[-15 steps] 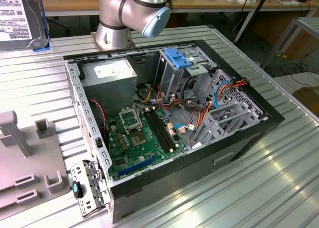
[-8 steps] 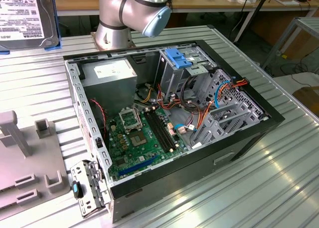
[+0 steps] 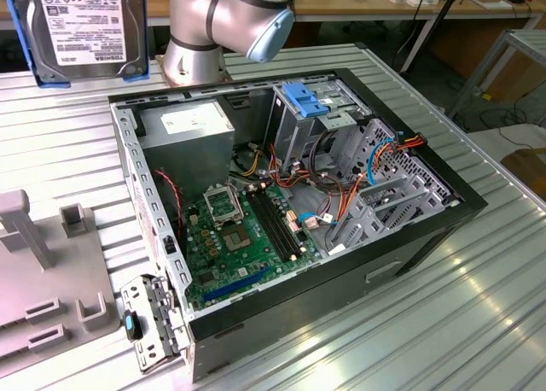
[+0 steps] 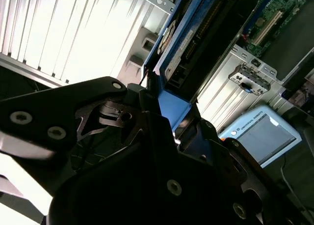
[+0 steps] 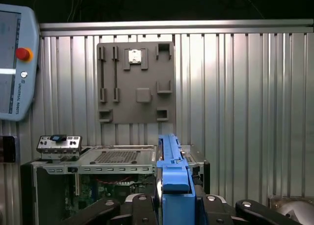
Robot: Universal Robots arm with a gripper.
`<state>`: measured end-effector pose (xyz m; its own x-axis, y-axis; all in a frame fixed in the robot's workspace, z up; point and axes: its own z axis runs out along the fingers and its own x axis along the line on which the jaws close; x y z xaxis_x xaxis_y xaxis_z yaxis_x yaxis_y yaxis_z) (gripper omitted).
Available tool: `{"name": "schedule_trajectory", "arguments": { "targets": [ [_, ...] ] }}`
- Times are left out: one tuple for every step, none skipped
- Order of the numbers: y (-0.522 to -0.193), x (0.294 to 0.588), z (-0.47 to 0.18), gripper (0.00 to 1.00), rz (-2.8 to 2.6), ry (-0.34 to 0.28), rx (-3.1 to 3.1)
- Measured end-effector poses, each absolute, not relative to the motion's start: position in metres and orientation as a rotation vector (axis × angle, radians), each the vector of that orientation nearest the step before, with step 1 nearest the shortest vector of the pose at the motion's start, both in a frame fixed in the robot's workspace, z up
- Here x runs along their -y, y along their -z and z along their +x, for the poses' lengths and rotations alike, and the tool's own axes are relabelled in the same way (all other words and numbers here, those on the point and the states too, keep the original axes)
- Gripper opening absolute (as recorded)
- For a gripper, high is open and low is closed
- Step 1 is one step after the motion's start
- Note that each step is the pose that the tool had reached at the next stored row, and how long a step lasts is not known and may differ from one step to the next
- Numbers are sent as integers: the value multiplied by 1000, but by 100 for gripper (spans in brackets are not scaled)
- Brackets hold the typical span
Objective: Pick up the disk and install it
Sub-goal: 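Pick up the disk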
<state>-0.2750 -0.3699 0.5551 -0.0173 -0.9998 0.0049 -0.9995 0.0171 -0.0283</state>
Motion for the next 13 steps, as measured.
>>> {"name": "schedule_trajectory", "arguments": {
  "targets": [
    [-555,370,-269,37,-2191,37,-2229],
    [-555,370,-267,37,-2191,37,-2229],
    [-555,370,-265,37,-2191,37,-2229],
    [-555,370,-262,37,-2191,37,-2229],
    [-555,370,-261,37,-2191,37,-2229],
    [-555,370,-259,37,-2191,37,-2229],
    [-555,370,-258,37,-2191,37,-2229],
    [-555,370,-256,37,-2191,37,-2229],
    [-554,370,-254,37,-2191,37,-2229],
    [-554,370,-252,37,-2191,37,-2229],
    [-554,370,-250,37,-2191,37,-2229],
    [-554,370,-249,37,-2191,37,-2229],
    [-554,370,-249,37,-2191,37,-2229]
  ]
}}
